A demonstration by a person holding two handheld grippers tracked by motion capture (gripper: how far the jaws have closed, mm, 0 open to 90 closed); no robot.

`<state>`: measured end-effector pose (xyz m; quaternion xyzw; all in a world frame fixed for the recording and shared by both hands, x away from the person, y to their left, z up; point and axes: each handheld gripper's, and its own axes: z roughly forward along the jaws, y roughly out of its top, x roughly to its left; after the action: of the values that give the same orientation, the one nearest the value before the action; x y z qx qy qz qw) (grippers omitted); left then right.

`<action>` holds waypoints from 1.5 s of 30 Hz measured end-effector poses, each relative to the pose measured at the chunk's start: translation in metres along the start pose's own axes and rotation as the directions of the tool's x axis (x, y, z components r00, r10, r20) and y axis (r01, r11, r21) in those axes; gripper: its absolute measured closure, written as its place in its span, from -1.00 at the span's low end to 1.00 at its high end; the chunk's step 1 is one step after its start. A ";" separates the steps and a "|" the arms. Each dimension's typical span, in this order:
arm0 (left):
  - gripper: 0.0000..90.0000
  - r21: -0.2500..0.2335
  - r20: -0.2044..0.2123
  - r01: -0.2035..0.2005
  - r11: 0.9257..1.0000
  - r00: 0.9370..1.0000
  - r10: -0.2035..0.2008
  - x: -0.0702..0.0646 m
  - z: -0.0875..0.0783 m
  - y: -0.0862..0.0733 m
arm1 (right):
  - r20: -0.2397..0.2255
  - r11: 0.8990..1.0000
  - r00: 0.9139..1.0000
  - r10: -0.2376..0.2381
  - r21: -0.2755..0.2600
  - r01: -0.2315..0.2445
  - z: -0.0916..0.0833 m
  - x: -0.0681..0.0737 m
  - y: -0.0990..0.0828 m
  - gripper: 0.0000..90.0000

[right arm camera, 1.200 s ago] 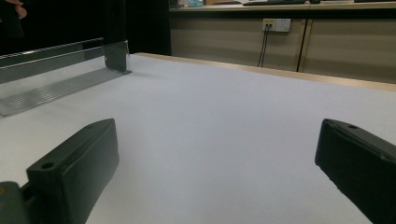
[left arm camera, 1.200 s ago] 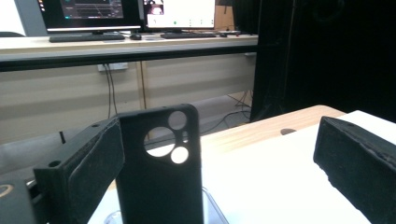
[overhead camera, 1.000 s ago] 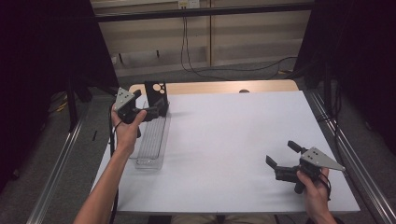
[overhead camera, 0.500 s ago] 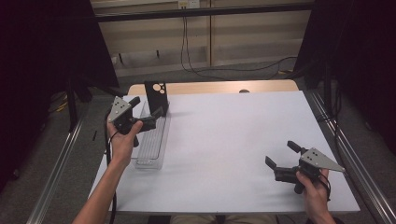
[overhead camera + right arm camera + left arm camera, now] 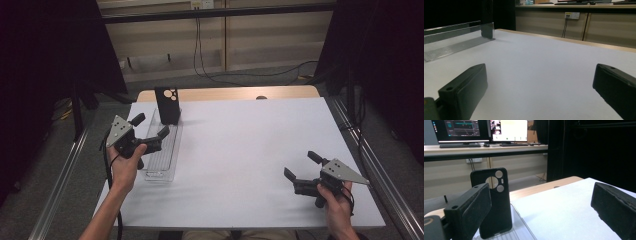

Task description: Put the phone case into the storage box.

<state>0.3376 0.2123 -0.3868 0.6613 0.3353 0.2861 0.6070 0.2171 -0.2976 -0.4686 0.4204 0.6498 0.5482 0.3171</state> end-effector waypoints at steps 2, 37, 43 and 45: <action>-0.93 -0.002 -0.006 -0.006 1.000 1.000 0.006 -0.002 -0.005 -0.003 | 0.000 1.000 1.000 0.007 0.003 -0.007 -0.001 0.000 0.000 -1.00; -0.94 0.040 -0.023 0.044 0.998 0.999 -0.043 -0.020 -0.051 -0.056 | 0.004 1.000 1.000 0.006 0.004 -0.006 -0.002 -0.001 0.000 -1.00; -0.94 0.039 -0.044 0.040 0.998 0.998 -0.038 -0.024 -0.059 -0.062 | 0.002 1.000 1.000 0.001 0.006 -0.001 -0.002 0.001 0.000 -1.00; -0.94 0.043 -0.047 0.027 0.999 0.999 -0.025 -0.025 -0.063 -0.065 | 0.003 1.000 1.000 0.002 0.004 -0.002 -0.002 0.001 0.000 -1.00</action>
<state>0.2666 0.2339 -0.4443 0.6633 0.3639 0.2860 0.5880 0.2151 -0.2980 -0.4684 0.4222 0.6500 0.5467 0.3167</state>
